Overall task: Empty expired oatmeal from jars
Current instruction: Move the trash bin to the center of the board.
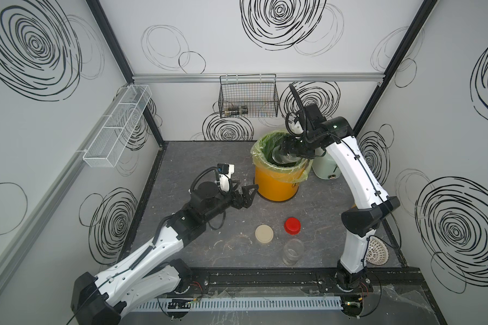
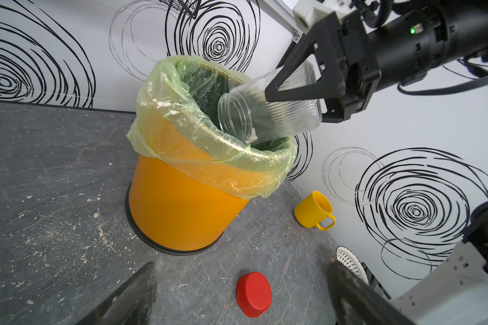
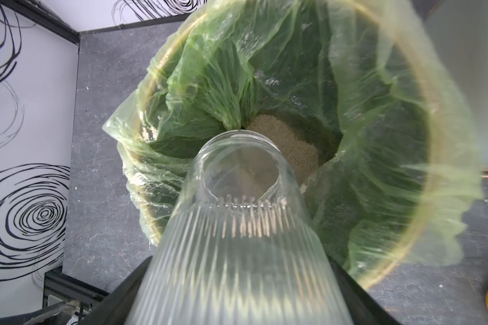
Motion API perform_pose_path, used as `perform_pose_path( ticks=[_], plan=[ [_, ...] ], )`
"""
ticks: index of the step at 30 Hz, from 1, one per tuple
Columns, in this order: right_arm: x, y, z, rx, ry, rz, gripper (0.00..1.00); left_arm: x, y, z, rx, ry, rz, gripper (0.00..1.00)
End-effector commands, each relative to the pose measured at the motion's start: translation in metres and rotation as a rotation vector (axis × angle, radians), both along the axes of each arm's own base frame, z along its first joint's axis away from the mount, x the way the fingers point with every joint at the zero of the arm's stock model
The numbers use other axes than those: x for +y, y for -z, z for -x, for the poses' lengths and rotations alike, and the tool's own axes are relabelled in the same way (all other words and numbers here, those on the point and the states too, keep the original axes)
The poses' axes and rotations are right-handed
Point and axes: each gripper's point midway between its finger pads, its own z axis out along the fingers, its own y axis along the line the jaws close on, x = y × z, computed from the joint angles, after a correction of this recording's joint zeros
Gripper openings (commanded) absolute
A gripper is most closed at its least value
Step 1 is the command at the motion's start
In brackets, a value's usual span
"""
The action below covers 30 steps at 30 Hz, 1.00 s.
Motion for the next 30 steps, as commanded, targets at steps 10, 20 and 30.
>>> perform_pose_path(
  ticks=[10, 20, 30],
  plan=[
    [0.021, -0.003, 0.002, -0.035, -0.052, 0.018, 0.0, 0.003, -0.017, -0.003, -0.055, -0.008, 0.016, 0.96],
    [0.045, 0.014, 0.008, -0.004, -0.116, 0.045, 0.0, 0.001, -0.02, -0.001, -0.057, 0.004, 0.022, 0.96],
    [0.023, -0.012, 0.008, -0.06, -0.064, 0.01, 0.0, -0.001, -0.022, 0.0, -0.059, 0.014, 0.021, 0.96]
  ],
)
